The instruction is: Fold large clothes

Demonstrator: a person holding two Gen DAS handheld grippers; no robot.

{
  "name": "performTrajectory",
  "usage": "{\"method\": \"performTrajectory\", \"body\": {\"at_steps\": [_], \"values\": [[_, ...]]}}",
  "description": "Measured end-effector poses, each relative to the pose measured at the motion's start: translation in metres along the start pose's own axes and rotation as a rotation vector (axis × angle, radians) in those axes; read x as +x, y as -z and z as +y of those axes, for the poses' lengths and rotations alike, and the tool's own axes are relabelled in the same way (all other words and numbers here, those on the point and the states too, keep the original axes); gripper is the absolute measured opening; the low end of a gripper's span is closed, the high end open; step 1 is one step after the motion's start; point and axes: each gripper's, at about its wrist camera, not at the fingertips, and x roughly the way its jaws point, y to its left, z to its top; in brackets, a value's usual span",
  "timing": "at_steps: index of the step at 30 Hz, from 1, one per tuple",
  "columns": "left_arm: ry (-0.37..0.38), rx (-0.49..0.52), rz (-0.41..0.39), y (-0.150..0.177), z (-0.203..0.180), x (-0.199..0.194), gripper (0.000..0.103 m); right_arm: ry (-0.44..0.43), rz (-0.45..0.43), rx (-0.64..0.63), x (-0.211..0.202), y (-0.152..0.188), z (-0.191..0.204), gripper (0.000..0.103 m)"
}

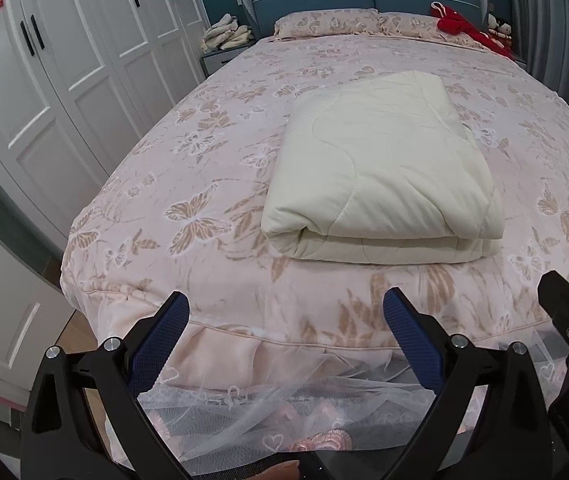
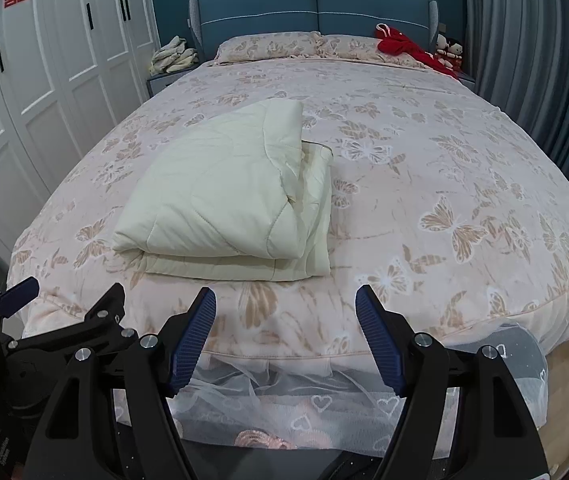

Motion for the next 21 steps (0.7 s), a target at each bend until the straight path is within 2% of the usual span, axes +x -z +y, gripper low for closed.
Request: {"method": "performTrajectory", "body": {"at_steps": [21], "values": [[0.020,-0.017,0.016,0.0037,0.0044,0.0001,0.095,0.001,0.001,-0.031,-0.0060,0.0021,0.0090,0.072]]}}
